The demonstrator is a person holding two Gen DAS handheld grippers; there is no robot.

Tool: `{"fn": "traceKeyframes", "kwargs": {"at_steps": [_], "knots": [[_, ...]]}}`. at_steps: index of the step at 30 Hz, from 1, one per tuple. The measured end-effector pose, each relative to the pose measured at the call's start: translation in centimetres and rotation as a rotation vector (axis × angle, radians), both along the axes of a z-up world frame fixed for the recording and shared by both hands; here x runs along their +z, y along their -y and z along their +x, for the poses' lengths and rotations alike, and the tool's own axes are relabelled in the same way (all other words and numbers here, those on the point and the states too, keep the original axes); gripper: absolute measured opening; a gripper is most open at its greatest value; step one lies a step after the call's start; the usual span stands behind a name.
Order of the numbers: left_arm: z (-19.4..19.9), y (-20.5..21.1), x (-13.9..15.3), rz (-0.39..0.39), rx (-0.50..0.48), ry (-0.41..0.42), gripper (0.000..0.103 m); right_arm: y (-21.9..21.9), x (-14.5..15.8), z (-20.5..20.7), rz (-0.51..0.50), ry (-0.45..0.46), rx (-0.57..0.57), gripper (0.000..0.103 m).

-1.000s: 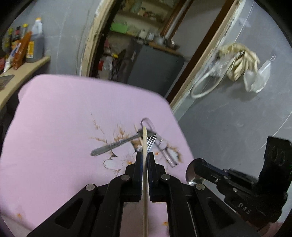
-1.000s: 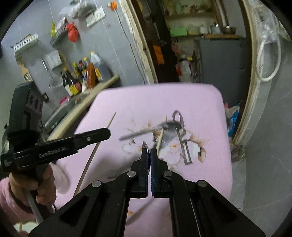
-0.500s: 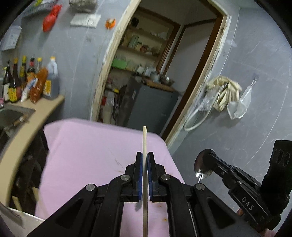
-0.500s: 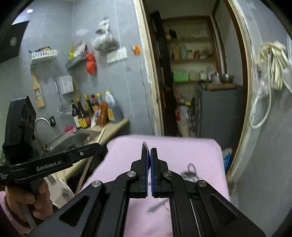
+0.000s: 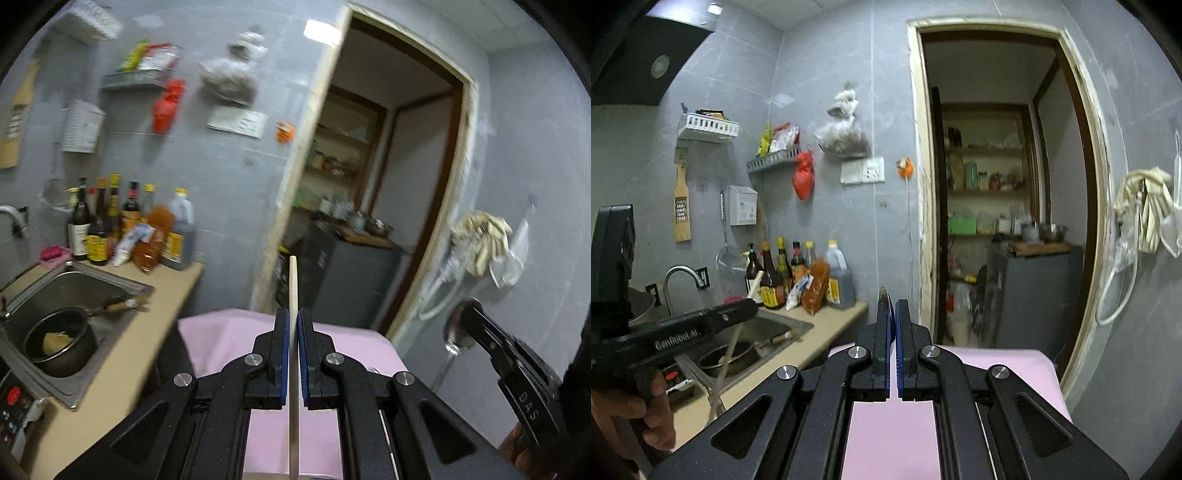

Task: Organize utensils
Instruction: 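Lift the chopstick with the left tool and carry it toward the caddy, then lower the chopstick into the white caddy and open the left tool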

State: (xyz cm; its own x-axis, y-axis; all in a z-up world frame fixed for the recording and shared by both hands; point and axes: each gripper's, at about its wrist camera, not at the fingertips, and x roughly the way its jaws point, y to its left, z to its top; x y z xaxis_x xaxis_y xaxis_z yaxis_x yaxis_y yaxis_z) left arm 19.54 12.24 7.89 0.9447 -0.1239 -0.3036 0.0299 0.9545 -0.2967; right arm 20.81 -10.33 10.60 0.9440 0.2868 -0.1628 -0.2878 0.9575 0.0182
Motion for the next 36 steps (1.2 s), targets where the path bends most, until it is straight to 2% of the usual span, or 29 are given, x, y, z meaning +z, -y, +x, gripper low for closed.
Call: {"fn": "traceKeyframes", "kwargs": {"at_steps": [6, 12, 14, 18, 24, 36], "knots": [[-1.6, -5.6, -2.1, -0.115, 0.103, 0.053, 0.005, -3.4, -1.3, -1.6, -0.038, 0.013, 0.026, 0.003], [-2.9, -8.1, -5.0, -0.227, 0.153, 0.101, 0.005, -4.9, -3.3, -2.4, -0.087, -0.011, 0.037, 0.003], [-3.0, -8.3, -5.8, -0.242, 0.172, 0.116, 0.005, -5.1, -3.9, -2.4, -0.092, -0.012, 0.033, 0.002], [-2.8, -7.9, -6.8, -0.216, 0.201, 0.152, 0.005, -5.2, -5.3, -2.4, -0.097, -0.015, 0.024, 0.003], [-3.4, -5.9, -7.4, -0.113, 0.238, 0.228, 0.005, -5.5, -7.3, -2.4, -0.113, -0.015, 0.017, 0.002], [-4.9, -2.3, -8.9, 0.031, 0.248, 0.313, 0.005, -6.0, -9.6, -3.0, -0.153, -0.008, 0.027, 0.002]]}}
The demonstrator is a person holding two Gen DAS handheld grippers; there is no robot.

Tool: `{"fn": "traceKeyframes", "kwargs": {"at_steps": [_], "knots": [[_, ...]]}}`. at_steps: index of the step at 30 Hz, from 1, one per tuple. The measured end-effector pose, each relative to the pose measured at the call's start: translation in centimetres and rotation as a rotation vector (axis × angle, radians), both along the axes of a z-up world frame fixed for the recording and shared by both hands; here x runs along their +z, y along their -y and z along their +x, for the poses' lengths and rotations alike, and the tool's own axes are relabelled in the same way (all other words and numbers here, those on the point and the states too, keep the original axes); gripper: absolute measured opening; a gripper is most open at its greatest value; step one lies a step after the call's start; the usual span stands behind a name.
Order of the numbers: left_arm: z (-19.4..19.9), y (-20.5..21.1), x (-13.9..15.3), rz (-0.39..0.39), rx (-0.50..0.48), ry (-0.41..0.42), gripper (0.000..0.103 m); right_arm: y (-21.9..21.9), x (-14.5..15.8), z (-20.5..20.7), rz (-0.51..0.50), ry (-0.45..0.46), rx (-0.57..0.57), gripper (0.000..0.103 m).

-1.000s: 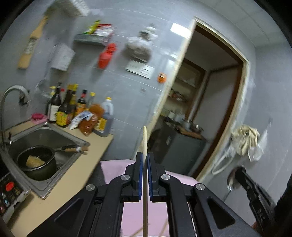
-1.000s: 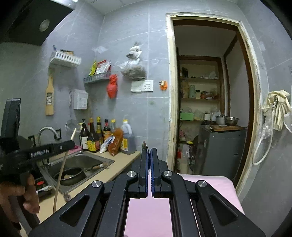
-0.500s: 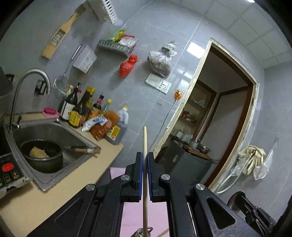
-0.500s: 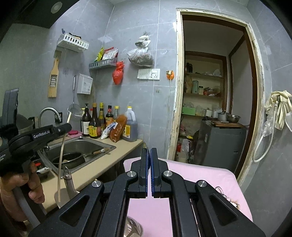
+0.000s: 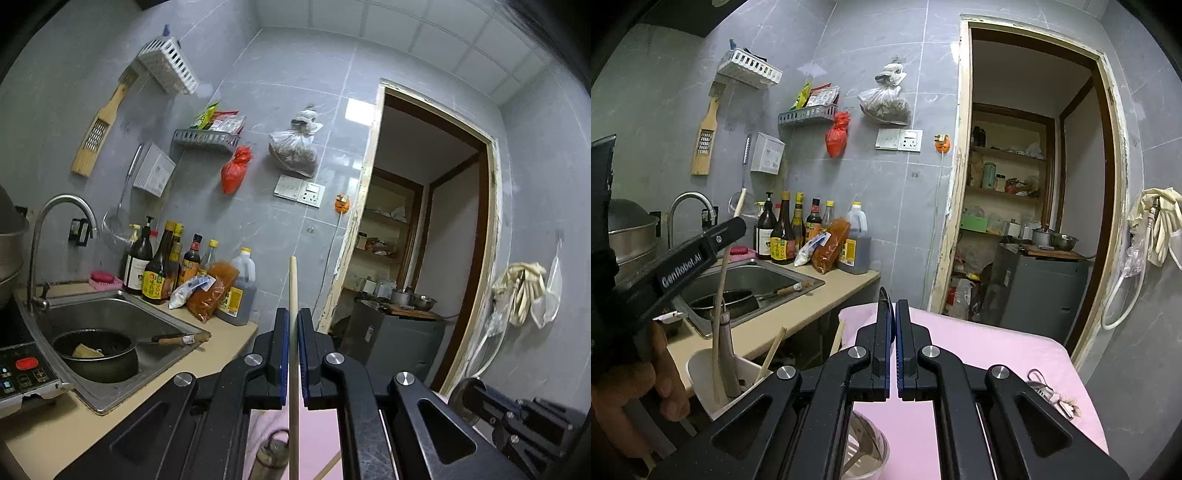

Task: Organize utensils
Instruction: 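Lower the chopstick into the white caddy and open the left tool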

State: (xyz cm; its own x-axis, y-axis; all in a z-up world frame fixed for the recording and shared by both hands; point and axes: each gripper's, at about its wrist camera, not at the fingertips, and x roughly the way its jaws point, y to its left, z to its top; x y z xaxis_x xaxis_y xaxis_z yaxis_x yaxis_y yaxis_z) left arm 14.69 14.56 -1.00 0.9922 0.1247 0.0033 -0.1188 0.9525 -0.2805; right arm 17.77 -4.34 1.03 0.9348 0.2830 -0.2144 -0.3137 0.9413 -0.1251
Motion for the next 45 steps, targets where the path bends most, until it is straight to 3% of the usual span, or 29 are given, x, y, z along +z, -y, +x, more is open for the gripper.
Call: {"fn": "traceKeyframes", "kwargs": {"at_steps": [12, 25, 30, 36, 41, 45], "knots": [[-1.1, 1.5, -2.1, 0.097, 0.002, -0.037, 0.006, -1.1, -2.1, -1.1, -0.055, 0.016, 0.047, 0.002], [-2.1, 1.7, -1.3, 0.148, -0.042, -0.087, 0.006, -0.8, -2.1, -1.9, -0.069, -0.008, 0.077, 0.003], [-2.1, 1.8, -1.4, 0.158, -0.053, -0.145, 0.006, -0.4, -2.2, -1.7, -0.054, -0.034, 0.086, 0.003], [-2.3, 2.0, -1.2, 0.16, -0.083, -0.227, 0.007, 0.8, -1.6, -1.6, 0.013, -0.076, 0.101, 0.02], [-2.5, 2.1, -0.6, 0.15, -0.081, -0.276, 0.02, 2.3, -0.6, -1.3, 0.074, -0.109, 0.113, 0.021], [-2.5, 2.3, 0.1, 0.131, -0.064, -0.298, 0.021, 3.3, 0.6, -0.9, 0.098, -0.126, 0.128, 0.026]]}}
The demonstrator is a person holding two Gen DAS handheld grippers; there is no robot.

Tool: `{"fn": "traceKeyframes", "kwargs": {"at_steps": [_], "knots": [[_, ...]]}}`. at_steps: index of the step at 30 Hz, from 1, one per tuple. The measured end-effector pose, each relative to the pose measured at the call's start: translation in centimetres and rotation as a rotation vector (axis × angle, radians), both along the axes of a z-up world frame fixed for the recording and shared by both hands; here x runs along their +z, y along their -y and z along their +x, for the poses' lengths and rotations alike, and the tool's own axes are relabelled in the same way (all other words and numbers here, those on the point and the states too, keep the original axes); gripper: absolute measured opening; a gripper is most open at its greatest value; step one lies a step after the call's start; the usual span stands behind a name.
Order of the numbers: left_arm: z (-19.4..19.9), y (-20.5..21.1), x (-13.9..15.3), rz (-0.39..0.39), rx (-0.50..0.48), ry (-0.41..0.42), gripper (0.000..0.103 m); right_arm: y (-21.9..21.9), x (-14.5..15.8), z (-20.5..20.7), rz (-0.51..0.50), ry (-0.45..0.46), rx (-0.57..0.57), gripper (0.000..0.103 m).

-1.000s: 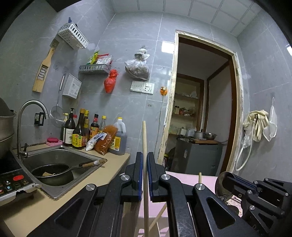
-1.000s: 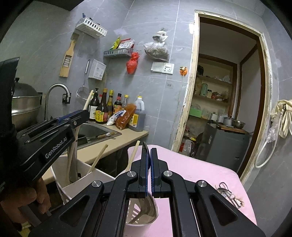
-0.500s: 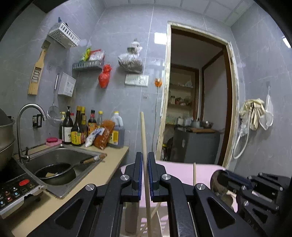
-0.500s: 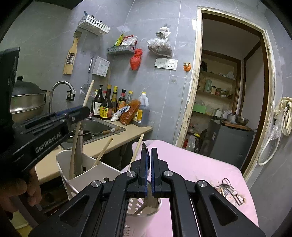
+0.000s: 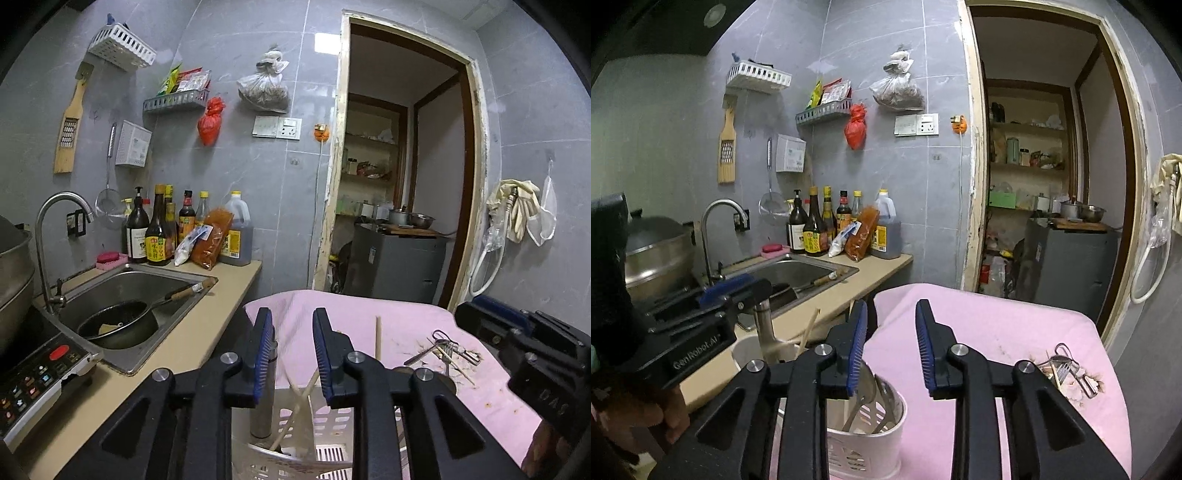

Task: Organize utensils
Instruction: 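Lower the chopstick into the white caddy and open the left tool, then move the left tool back over the remaining utensils on the cloth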

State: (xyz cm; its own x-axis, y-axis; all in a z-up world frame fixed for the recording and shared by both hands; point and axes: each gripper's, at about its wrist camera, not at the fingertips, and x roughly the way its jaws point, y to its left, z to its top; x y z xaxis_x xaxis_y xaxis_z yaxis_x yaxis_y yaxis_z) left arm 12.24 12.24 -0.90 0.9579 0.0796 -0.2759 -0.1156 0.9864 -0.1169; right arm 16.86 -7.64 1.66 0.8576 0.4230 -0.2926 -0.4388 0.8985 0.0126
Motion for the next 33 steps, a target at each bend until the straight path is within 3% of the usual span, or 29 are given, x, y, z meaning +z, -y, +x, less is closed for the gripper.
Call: {"fn": "traceKeyframes", "kwargs": {"at_steps": [2, 5, 10, 16, 21, 24, 33], "knots": [[0.0, 0.2, 0.6, -0.003, 0.013, -0.005, 0.022, 0.4, 0.5, 0.0, 0.003, 0.002, 0.001, 0.028], [-0.1, 0.8, 1.4, 0.005, 0.025, 0.011, 0.032, 1.6, 1.3, 0.2, 0.018, 0.005, -0.003, 0.032], [0.0, 1.5, 2.4, -0.016, 0.047, 0.017, 0.039, 3.7, 1.9, 0.9, 0.027, 0.001, -0.035, 0.044], [0.3, 3.2, 3.8, -0.029, 0.065, 0.042, 0.06, 7.6, 3.0, 1.3, 0.058, 0.029, -0.127, 0.068], [1.0, 5.4, 5.1, -0.011, 0.077, 0.069, 0.094, 11.0, 4.2, 1.9, 0.076, 0.065, -0.219, 0.083], [1.6, 7.1, 5.7, -0.001, 0.075, 0.091, 0.102, 13.1, 4.8, 2.4, 0.067, 0.092, -0.259, 0.089], [5.0, 14.1, 6.1, 0.066, 0.029, 0.083, 0.103, 18.1, 4.9, 4.5, -0.004, 0.113, -0.315, 0.099]]}}
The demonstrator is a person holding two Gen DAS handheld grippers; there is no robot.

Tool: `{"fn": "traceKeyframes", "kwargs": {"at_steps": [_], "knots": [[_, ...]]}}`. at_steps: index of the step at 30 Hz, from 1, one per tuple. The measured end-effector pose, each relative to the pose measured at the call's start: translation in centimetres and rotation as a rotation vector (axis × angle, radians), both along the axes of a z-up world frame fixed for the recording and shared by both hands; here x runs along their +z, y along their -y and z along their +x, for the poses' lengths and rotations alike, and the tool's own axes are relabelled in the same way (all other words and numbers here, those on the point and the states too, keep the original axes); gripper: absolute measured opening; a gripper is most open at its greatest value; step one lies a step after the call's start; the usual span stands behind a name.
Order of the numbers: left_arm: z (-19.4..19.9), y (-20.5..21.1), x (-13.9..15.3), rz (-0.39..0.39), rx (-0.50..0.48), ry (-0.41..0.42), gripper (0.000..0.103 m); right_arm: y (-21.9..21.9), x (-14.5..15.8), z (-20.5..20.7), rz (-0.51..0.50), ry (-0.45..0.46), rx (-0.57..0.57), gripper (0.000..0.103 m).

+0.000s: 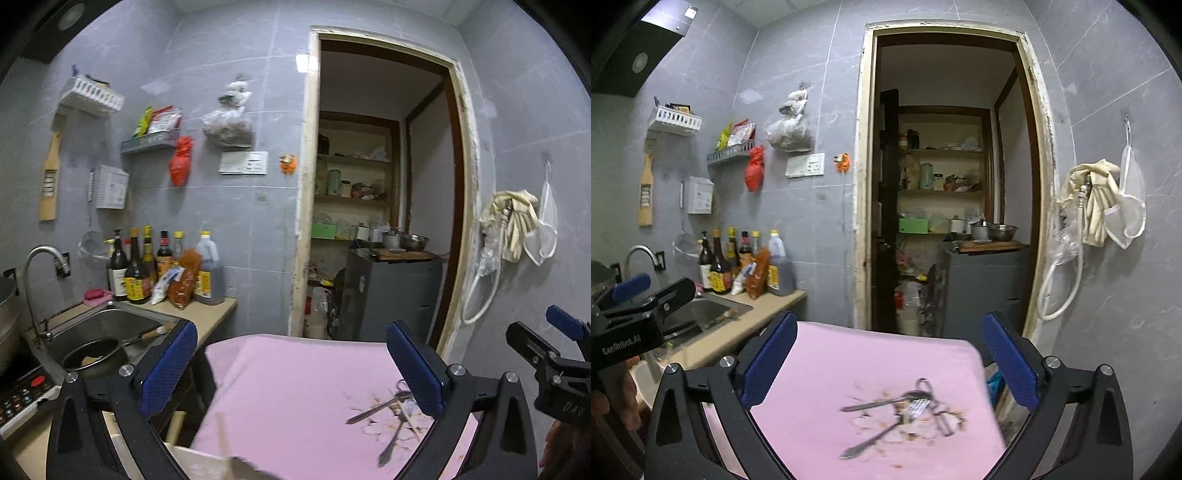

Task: Organize utensils
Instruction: 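Move the left tool back over the remaining utensils on the cloth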

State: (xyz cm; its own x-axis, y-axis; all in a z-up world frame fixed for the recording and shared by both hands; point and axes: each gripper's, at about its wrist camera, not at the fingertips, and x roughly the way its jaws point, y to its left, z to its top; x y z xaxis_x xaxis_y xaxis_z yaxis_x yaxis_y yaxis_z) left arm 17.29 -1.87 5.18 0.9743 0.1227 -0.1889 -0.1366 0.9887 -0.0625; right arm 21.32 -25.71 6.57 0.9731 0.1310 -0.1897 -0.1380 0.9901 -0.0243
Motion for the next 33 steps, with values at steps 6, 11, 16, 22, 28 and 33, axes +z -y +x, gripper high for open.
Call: {"fn": "traceKeyframes", "kwargs": {"at_steps": [6, 11, 16, 22, 28, 33], "knots": [[2.8, 4.2, -1.2, 0.019, -0.032, -0.034, 0.103, 3.7, -0.9, 1.8, -0.03, -0.02, -0.024, 0.099], [5.4, 7.0, -2.7, 0.04, -0.039, -0.077, 0.103, 6.6, -2.8, 4.6, -0.039, -0.072, -0.019, 0.099], [8.4, 9.2, -4.6, 0.059, -0.037, -0.15, 0.103, 8.5, -5.3, 7.8, -0.028, -0.145, 0.028, 0.099], [12.6, 10.4, -7.7, 0.061, -0.057, -0.285, 0.103, 9.9, -9.0, 11.9, 0.023, -0.266, 0.074, 0.099], [16.5, 11.1, -10.8, 0.087, -0.086, -0.407, 0.103, 10.3, -12.7, 15.8, 0.082, -0.376, 0.12, 0.095], [19.1, 11.7, -13.2, 0.119, -0.136, -0.487, 0.092, 10.1, -15.3, 19.3, 0.09, -0.453, 0.168, 0.082]]}}
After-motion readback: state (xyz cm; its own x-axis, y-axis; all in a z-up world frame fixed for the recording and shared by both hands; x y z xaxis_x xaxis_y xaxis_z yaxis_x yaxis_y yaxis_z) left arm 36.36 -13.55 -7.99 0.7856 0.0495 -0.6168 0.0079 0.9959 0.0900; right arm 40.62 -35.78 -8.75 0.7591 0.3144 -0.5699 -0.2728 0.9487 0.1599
